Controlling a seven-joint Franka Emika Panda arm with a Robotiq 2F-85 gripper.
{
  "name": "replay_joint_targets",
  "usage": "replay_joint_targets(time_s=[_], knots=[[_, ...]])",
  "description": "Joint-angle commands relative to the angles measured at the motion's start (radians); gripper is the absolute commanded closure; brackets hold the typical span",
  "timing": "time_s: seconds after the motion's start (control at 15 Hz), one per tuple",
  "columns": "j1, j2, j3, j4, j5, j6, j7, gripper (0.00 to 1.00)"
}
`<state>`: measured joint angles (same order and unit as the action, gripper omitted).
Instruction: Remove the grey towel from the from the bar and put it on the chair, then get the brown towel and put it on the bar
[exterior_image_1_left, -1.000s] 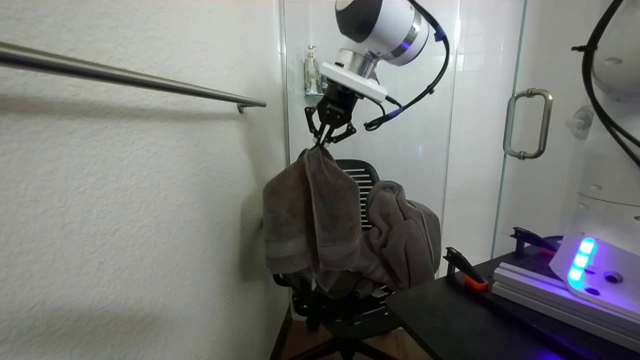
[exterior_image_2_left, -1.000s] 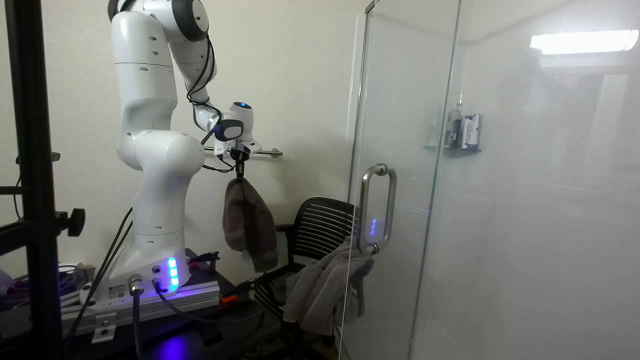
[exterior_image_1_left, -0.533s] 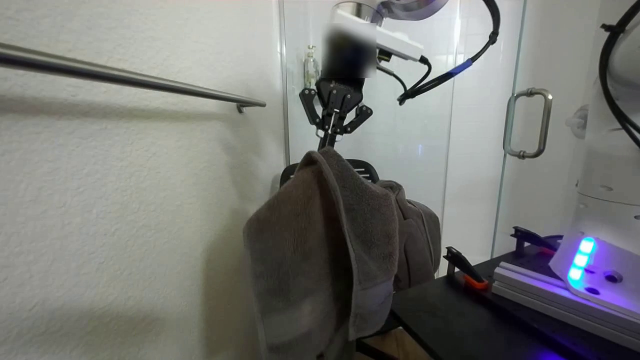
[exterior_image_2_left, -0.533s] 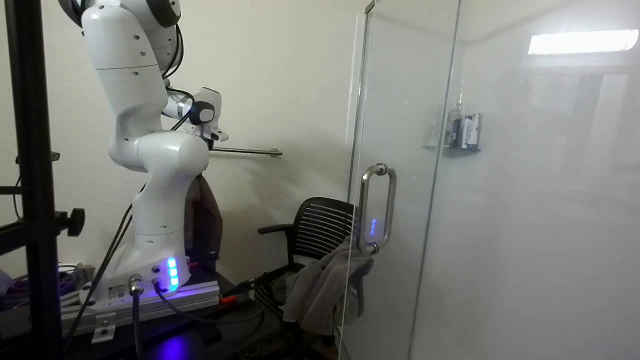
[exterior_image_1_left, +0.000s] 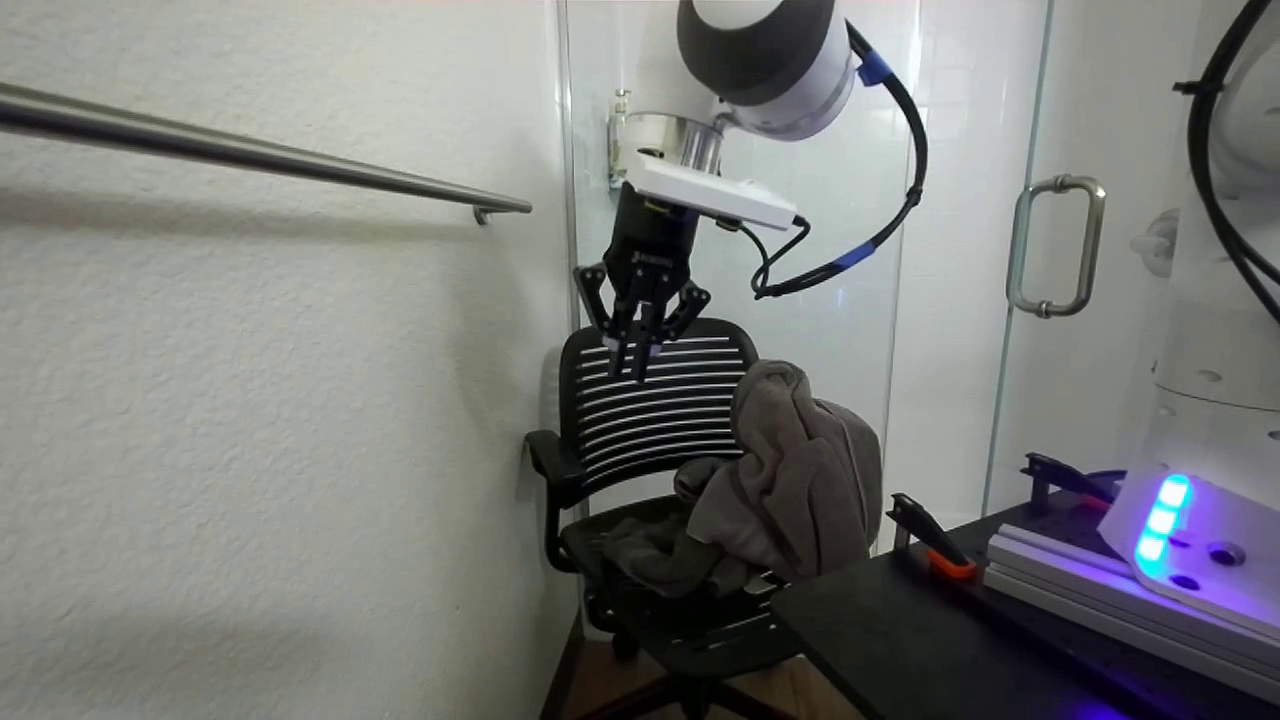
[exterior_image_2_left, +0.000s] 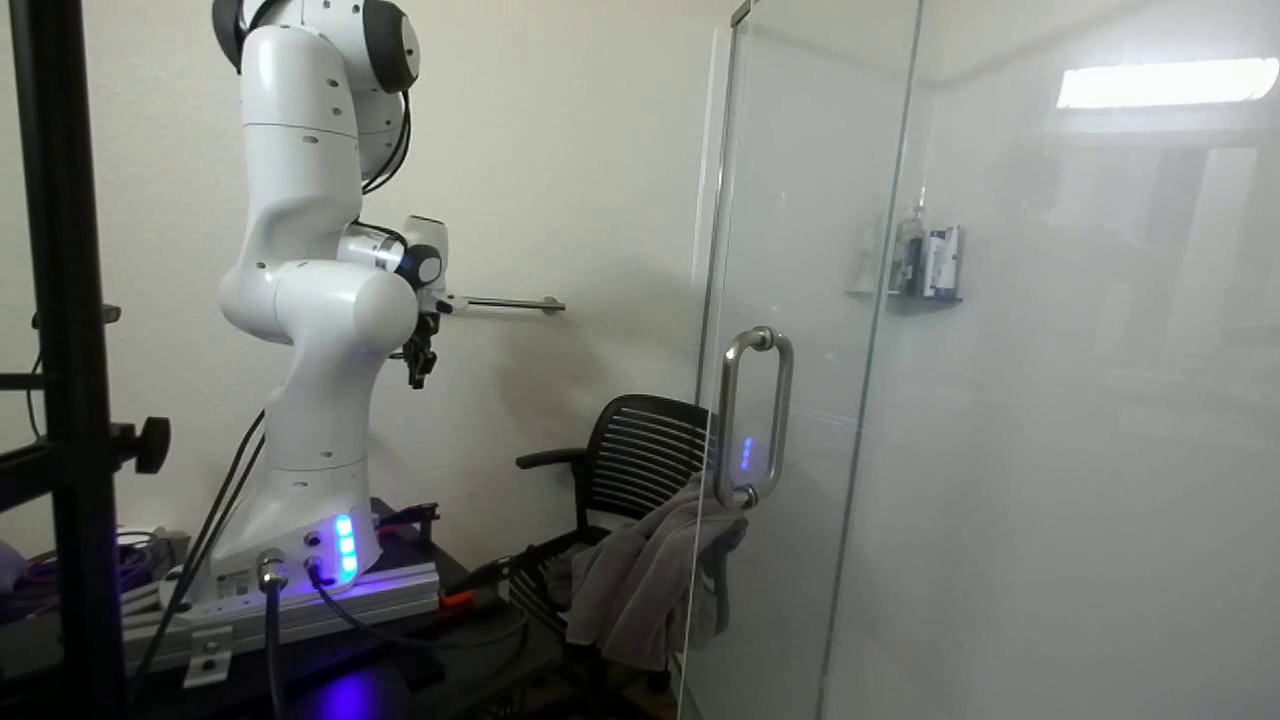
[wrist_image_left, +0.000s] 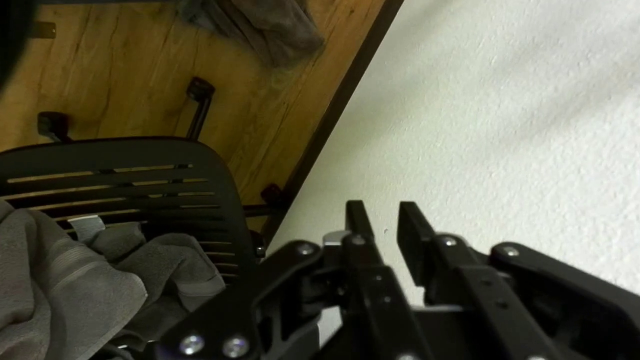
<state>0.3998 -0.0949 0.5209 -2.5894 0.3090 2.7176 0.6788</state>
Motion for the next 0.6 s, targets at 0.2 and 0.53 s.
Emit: replay_joint_targets(time_s=[0.2,0.53], knots=[[0.001,-0.180,-0.067,-0.122,0.032,0.128,0.106,0.25],[0.024,-0.476,-0.114,-0.299,0.170,0.180,0.168,0.00]])
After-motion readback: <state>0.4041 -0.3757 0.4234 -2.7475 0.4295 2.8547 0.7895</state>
